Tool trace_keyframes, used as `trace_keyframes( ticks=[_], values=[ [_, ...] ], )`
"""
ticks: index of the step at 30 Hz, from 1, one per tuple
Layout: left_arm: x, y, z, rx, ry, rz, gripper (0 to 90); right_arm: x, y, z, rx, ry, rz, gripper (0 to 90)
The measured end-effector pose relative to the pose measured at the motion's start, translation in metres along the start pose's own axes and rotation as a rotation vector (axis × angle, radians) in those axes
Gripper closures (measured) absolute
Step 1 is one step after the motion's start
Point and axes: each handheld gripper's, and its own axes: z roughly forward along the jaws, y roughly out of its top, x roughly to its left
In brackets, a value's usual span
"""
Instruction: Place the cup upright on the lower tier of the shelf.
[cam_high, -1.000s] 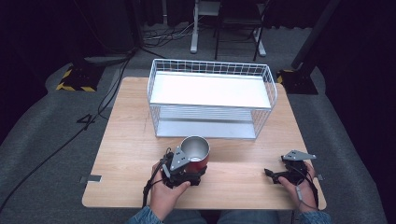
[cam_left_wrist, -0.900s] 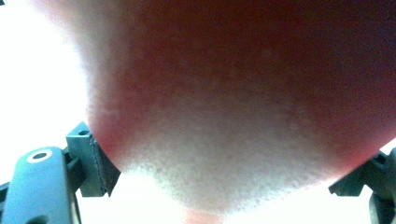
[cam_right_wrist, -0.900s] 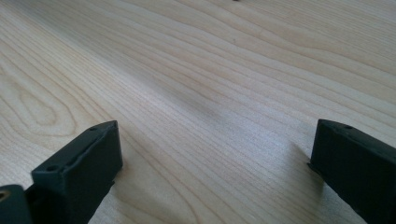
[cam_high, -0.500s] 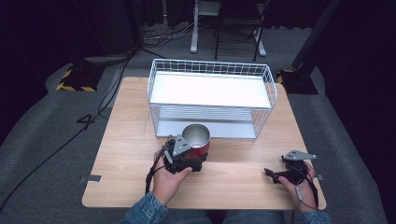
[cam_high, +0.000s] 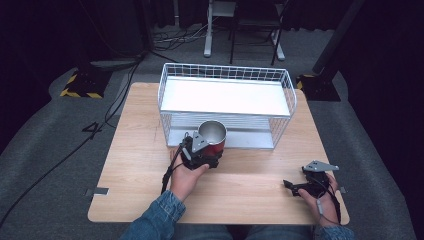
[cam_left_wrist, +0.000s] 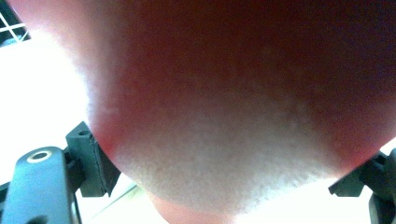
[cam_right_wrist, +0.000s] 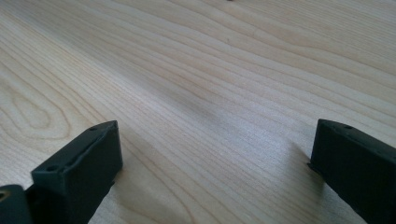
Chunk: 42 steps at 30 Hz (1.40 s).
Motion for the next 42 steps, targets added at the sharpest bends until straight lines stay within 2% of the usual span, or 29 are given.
trace_keyframes(
  ticks=[5,9,12,16,19,23,26,29,32,34,37,39,42],
  values=[
    [0.005,-0.001,0.014,-0.006,0.006,-0.007,16.4,0.000,0.000,0.000,0.000,-0.005,0.006,2.3],
    [0.007,0.004,0.022,0.007,-0.002,-0.006,16.4,0.000,0.000,0.000,0.001,-0.007,0.008,2.3],
    [0.007,0.008,0.029,-0.029,-0.010,-0.037,16.4,0.000,0.000,0.000,0.001,-0.008,0.008,2.3],
    [0.010,0.012,0.043,-0.010,-0.017,-0.051,16.4,0.000,0.000,0.000,0.001,-0.008,0.008,2.3],
    [0.011,0.016,0.055,-0.030,0.008,-0.046,16.4,0.000,0.000,0.000,0.001,-0.009,0.009,2.3],
    [0.012,0.019,0.062,-0.025,0.023,-0.036,16.4,0.000,0.000,0.000,0.001,-0.010,0.009,2.3],
    [0.014,0.021,0.068,-0.047,0.045,-0.034,16.4,0.000,0.000,0.000,0.001,-0.010,0.009,2.3],
    [0.019,0.023,0.075,-0.057,0.069,-0.041,16.4,0.000,0.000,0.000,0.001,-0.010,0.009,2.3],
    [0.020,0.025,0.079,-0.059,0.071,-0.052,16.4,0.000,0.000,0.000,0.001,-0.010,0.009,2.3],
    [0.023,0.028,0.082,-0.065,0.074,-0.044,16.4,0.000,0.000,0.000,0.001,-0.010,0.009,2.3],
    [0.022,0.031,0.085,-0.059,0.113,-0.068,16.4,0.000,0.000,0.000,0.001,-0.010,0.009,2.3],
    [0.025,0.033,0.090,-0.049,0.078,-0.058,16.4,0.000,0.000,0.000,0.001,-0.010,0.009,2.3],
    [0.027,0.032,0.094,-0.041,0.095,-0.071,16.4,0.000,0.000,0.000,0.001,-0.010,0.009,2.3]
  ],
)
